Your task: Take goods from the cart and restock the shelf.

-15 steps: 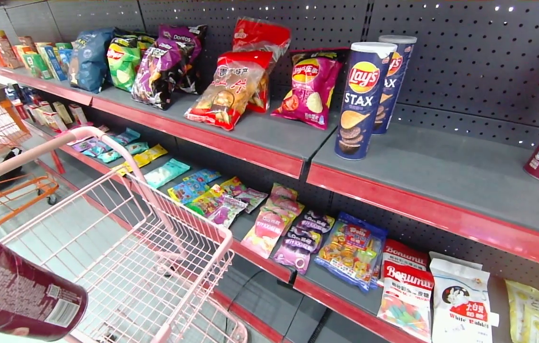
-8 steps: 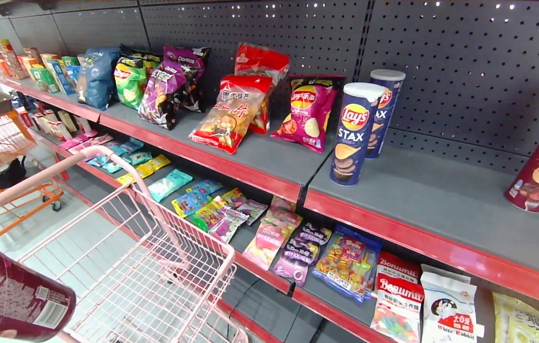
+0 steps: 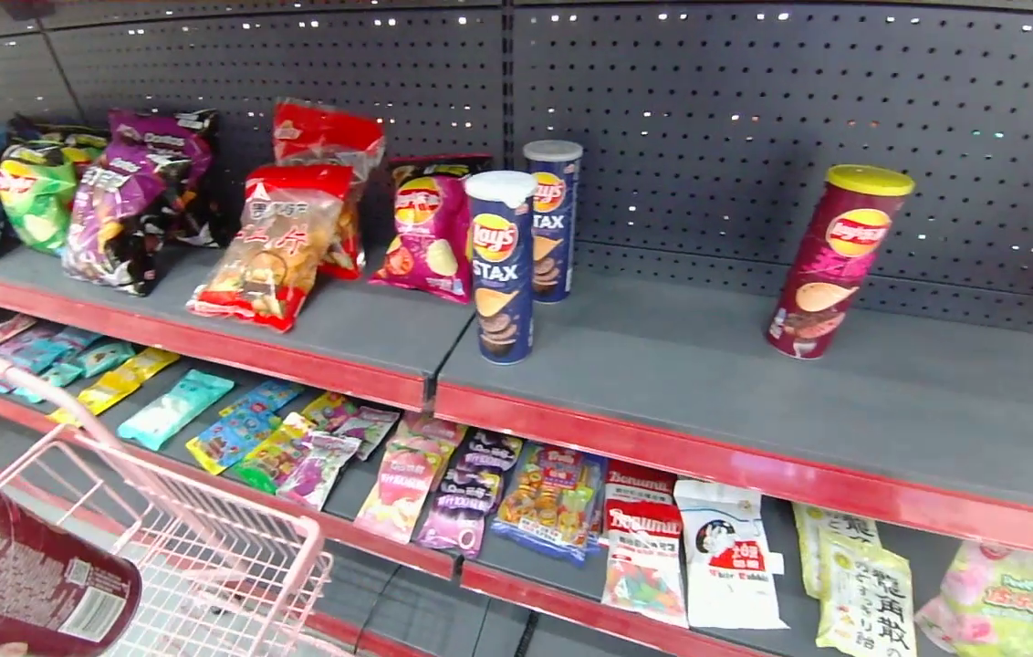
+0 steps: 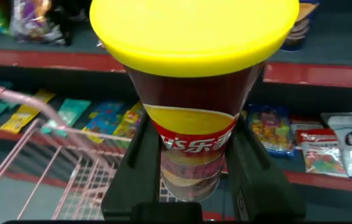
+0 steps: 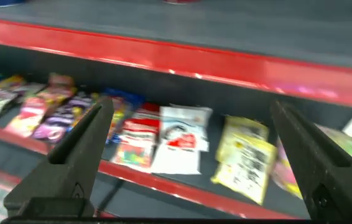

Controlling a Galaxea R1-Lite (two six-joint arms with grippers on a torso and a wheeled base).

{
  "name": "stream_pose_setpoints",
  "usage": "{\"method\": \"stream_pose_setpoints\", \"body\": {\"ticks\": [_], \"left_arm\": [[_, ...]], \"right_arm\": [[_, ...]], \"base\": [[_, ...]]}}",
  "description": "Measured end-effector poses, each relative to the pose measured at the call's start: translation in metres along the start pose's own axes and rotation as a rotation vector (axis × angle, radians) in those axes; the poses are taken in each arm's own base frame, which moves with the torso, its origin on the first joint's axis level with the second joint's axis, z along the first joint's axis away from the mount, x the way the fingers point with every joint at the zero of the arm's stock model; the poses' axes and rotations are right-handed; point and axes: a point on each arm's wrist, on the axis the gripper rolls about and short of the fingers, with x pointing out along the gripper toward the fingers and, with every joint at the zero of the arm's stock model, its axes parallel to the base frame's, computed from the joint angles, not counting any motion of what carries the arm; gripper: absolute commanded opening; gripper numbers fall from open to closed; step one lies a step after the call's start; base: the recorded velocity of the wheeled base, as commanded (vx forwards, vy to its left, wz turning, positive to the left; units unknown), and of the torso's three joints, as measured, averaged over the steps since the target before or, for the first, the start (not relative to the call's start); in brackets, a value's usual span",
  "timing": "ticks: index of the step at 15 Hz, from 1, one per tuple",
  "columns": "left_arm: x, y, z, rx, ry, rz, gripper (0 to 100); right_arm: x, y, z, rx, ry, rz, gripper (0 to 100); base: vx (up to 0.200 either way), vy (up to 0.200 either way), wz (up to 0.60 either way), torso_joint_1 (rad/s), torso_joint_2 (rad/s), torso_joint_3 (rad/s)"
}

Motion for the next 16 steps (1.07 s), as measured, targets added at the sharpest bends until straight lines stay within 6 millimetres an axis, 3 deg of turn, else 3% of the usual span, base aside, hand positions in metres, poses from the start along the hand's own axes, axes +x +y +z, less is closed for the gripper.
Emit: {"method": "stream_pose_setpoints", "body": {"ticks": [2,11,16], "left_arm": [[-0.0006,-0.0001,0.0001,0.009,-0.004,0.0,0],[-0.0042,-0.0001,0.0015,0.134,-0.022,0.024,0],[-0.0056,-0.0003,0.0014,0.153,-0.028,0.028,0]], "right_arm": [[0.0,0.0,0.0,0.0,0.0,0.0,100],[0.0,0.0,0.0,-0.001,0.0,0.002,100],[0.0,0.0001,0.0,-0.001,0.0,0.003,100]], "base": [[0.0,0.0,-0.6,0.005,0.0,-0.002],[0.0,0.0,0.0,0.0,0.0,0.0],[0.16,0.0,0.0,-0.003,0.0,0.001]]}}
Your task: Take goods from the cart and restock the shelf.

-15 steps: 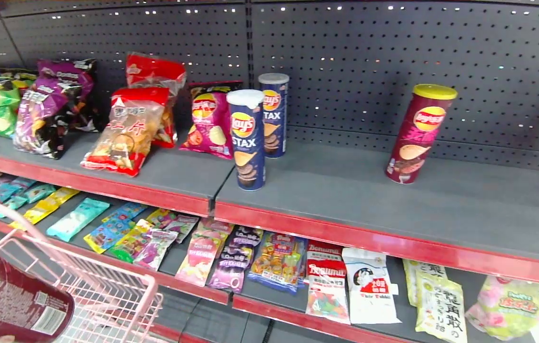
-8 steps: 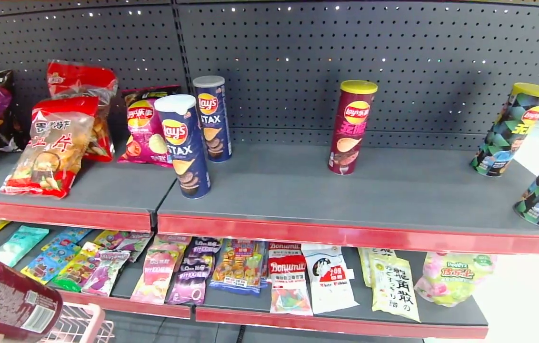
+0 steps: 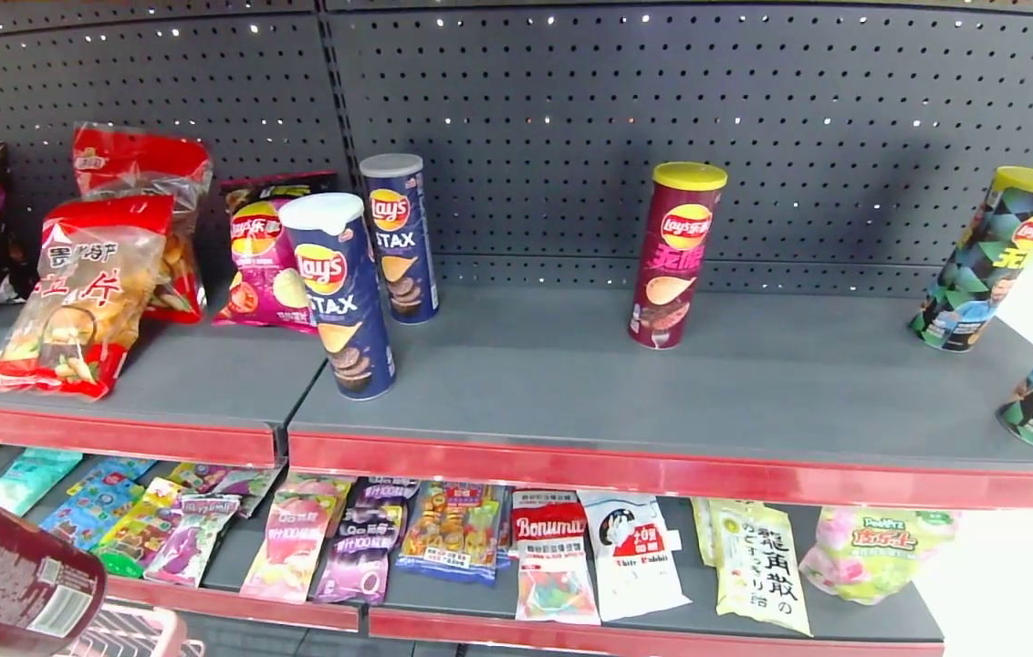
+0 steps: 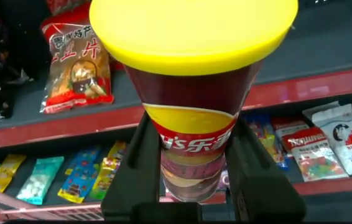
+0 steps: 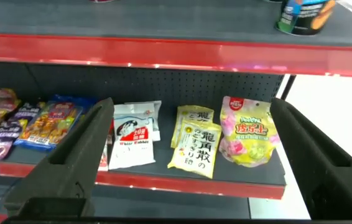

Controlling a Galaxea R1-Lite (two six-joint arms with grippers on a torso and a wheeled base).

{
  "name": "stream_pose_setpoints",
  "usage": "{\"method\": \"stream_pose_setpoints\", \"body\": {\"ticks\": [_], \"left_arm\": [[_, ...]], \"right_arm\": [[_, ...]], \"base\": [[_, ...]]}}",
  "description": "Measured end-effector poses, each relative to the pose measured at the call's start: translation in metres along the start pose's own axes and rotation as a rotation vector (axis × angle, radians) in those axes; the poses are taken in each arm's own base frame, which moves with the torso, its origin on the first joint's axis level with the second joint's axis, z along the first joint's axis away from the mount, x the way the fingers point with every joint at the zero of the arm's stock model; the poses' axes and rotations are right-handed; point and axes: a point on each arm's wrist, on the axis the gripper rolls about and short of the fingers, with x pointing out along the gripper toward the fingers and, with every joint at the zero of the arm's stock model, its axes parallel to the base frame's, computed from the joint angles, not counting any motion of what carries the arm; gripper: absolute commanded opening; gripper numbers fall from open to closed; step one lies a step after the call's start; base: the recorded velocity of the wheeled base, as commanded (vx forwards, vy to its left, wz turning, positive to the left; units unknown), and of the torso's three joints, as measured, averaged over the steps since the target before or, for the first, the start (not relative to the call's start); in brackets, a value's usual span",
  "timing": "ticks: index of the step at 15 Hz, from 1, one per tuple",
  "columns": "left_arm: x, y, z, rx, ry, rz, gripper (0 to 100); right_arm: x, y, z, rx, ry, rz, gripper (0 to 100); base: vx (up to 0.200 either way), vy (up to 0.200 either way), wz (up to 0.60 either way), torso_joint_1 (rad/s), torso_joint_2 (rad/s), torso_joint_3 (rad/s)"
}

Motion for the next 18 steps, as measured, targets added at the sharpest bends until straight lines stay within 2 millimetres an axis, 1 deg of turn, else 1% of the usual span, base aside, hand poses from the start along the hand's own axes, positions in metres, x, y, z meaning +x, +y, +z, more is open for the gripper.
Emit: {"method": "stream_pose_setpoints", "body": {"ticks": [5,6,7,8,10,11,13,15,16,18], "left_arm": [[-0.008,-0.002,-0.002,0.006,-0.025,-0.021,0],[-0.01,-0.003,-0.007,-0.001,0.0,-0.043,0],[-0.013,-0.004,-0.008,-0.004,-0.002,-0.066,0],[-0.016,-0.006,-0.007,-0.016,-0.023,-0.11,0],[-0.02,-0.007,-0.005,-0.084,-0.05,-0.153,0],[-0.021,-0.006,-0.004,-0.097,-0.054,-0.151,0],[-0.021,-0.007,-0.004,-0.102,-0.056,-0.146,0],[-0.021,-0.007,-0.006,-0.104,-0.05,-0.141,0],[-0.021,-0.007,-0.006,-0.104,-0.049,-0.141,0],[-0.021,-0.007,-0.005,-0.105,-0.05,-0.14,0]], "right_arm": [[0.0,0.0,0.0,-0.005,-0.001,0.004,100],[0.0,0.0,0.001,-0.003,-0.008,0.017,100],[-0.001,0.0,0.007,0.003,-0.023,0.031,100],[-0.003,0.0,0.021,0.021,-0.044,0.047,100],[0.0,0.0,0.061,0.047,-0.054,0.095,100],[0.009,0.0,0.082,0.027,-0.026,0.126,100],[0.037,0.002,0.116,-0.021,0.046,0.179,100],[0.077,0.008,0.147,-0.054,0.101,0.254,100],[0.098,0.014,0.157,-0.062,0.12,0.292,100],[0.147,0.029,0.172,-0.078,0.133,0.36,100]], "base": [[0.0,0.0,0.0,0.0,0.0,0.0],[0.0,0.0,0.0,0.0,0.0,0.0],[0.0,0.0,0.0,0.0,0.0,0.0],[0.0,0.0,0.0,0.0,0.0,0.0],[0.0,0.0,0.0,0.0,0.0,0.0],[0.0,0.0,0.0,0.0,0.0,0.0],[0.0,0.0,0.0,0.0,0.0,0.0],[0.0,0.0,0.0,0.0,0.0,0.0],[0.0,0.0,0.0,0.0,0.0,0.0],[0.0,0.0,0.0,0.0,0.0,0.0]]}}
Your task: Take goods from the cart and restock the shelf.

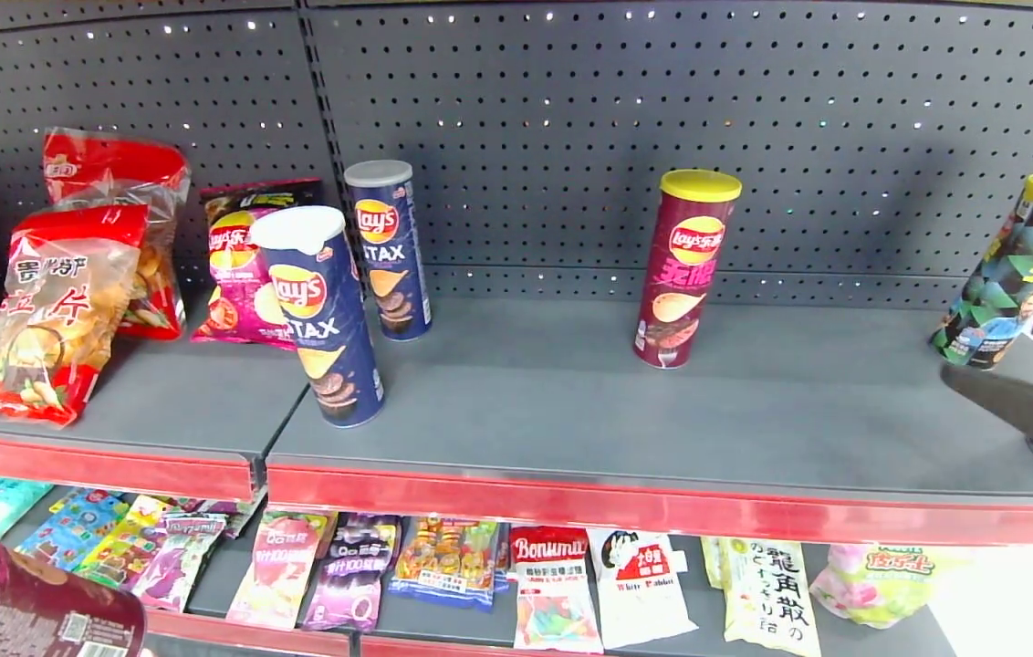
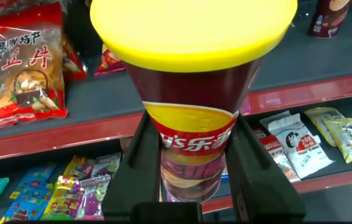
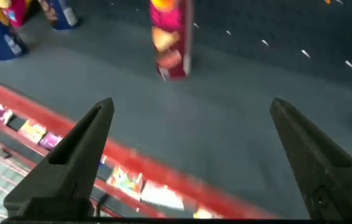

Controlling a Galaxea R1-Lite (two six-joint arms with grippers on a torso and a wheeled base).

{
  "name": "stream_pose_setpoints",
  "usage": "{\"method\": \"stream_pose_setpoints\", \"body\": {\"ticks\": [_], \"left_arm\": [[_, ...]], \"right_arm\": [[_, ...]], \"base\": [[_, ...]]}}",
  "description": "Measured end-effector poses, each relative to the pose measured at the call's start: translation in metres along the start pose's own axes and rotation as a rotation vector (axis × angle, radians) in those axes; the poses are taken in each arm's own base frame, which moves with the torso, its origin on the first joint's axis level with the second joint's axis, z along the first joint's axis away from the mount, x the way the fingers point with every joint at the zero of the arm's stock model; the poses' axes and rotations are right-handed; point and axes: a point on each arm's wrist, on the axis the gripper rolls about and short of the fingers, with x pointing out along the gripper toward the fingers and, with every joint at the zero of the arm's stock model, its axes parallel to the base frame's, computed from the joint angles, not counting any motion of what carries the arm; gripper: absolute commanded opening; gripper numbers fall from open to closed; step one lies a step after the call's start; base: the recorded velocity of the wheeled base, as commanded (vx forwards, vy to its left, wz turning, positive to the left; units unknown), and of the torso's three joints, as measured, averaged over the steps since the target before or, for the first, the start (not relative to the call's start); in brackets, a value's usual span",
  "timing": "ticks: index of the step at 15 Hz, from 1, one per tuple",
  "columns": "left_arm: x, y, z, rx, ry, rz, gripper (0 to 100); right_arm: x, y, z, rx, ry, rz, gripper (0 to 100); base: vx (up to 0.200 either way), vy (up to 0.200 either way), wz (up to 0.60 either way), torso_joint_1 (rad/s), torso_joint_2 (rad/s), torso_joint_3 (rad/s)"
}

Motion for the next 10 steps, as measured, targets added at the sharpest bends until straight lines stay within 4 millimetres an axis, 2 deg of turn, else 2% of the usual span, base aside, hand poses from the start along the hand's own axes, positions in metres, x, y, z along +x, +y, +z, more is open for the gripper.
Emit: {"method": "stream_pose_setpoints", "body": {"ticks": [4,6,8,10], "left_arm": [[-0.001,0.0,0.001,-0.006,-0.005,0.002,0],[-0.001,0.0,0.001,-0.005,-0.004,0.022,0],[-0.001,0.0,0.0,-0.005,-0.004,0.025,0],[-0.001,0.0,0.0,-0.006,-0.004,0.026,0]], "right_arm": [[0.107,-0.005,0.017,-0.025,-0.046,0.039,100],[0.15,-0.005,0.018,-0.03,-0.058,0.039,100],[0.177,-0.002,0.015,-0.031,-0.044,0.042,100],[0.194,0.001,0.009,-0.031,-0.02,0.043,100]], "base": [[0.0,0.0,0.0,0.0,0.0,0.0],[0.0,0.0,0.0,0.0,0.0,0.0],[0.0,0.0,0.0,0.0,0.0,0.0],[0.0,0.0,0.0,0.0,0.0,0.0]]}}
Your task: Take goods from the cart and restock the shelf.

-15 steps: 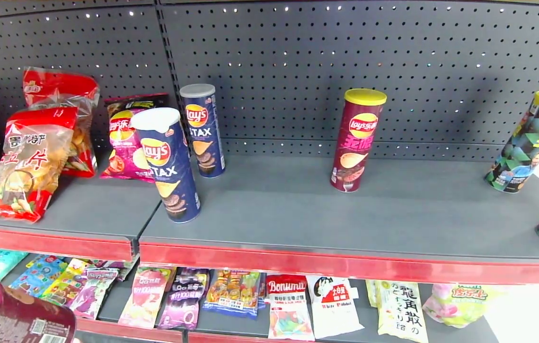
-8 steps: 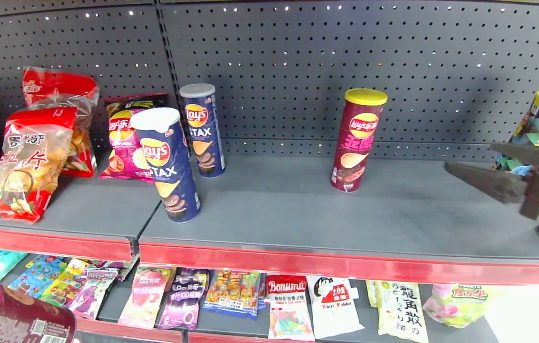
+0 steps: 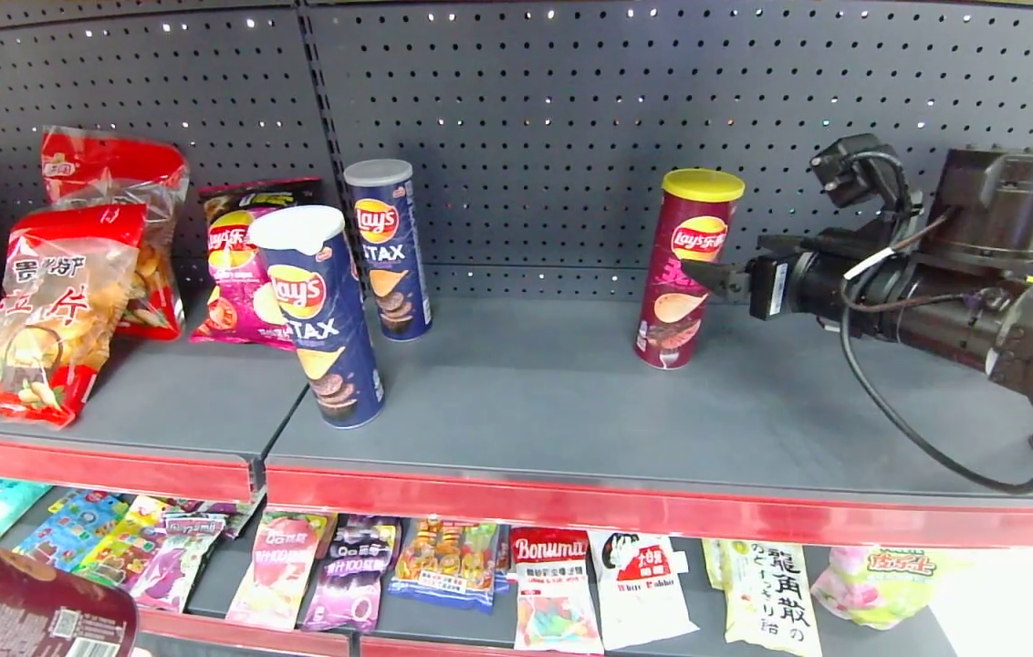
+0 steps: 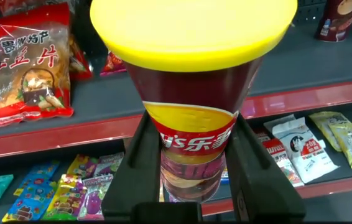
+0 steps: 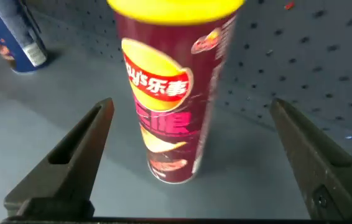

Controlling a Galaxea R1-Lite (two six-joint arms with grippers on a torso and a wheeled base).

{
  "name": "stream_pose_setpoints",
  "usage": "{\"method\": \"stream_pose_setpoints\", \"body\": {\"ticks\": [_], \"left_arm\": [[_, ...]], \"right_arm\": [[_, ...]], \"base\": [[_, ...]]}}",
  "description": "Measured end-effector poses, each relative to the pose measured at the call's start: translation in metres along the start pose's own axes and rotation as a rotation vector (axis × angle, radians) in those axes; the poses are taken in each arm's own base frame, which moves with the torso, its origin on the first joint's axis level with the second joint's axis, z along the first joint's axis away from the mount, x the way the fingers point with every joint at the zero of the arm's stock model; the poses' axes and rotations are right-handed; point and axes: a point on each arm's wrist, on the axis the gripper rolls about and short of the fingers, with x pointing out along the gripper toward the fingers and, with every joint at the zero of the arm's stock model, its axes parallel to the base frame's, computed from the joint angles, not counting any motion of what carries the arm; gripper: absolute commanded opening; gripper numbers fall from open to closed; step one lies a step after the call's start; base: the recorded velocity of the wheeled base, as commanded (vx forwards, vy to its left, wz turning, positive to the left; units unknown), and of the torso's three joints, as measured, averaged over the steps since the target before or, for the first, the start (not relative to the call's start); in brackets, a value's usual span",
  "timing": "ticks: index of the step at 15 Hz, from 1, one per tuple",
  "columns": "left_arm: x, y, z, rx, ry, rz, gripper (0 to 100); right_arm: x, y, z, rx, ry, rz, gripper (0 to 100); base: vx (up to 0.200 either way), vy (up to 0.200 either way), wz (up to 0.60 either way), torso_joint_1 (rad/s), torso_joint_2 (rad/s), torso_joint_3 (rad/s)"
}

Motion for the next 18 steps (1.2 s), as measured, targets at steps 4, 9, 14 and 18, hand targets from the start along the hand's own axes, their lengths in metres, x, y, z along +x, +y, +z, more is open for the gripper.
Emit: {"method": "stream_pose_setpoints", "body": {"ticks": [4,9,14,18], "left_arm": [[0.0,0.0,0.0,0.001,0.0,-0.001,0],[0.0,0.0,0.0,0.0,0.0,0.0,0],[0.0,0.0,-0.002,-0.002,0.007,0.001,0],[0.001,0.0,-0.003,-0.002,0.011,0.002,0]], "right_arm": [[0.016,0.003,-0.003,-0.002,0.009,0.01,100],[0.039,0.008,0.01,-0.008,-0.039,0.015,100],[0.065,0.013,0.009,-0.009,-0.048,0.02,0],[0.068,0.015,0.008,-0.008,-0.042,-0.008,0]], "base": [[0.0,0.0,0.0,0.0,0.0,0.0],[0.0,0.0,0.0,0.0,0.0,0.0],[0.0,0.0,0.0,0.0,0.0,0.0],[0.0,0.0,0.0,0.0,0.0,0.0]]}}
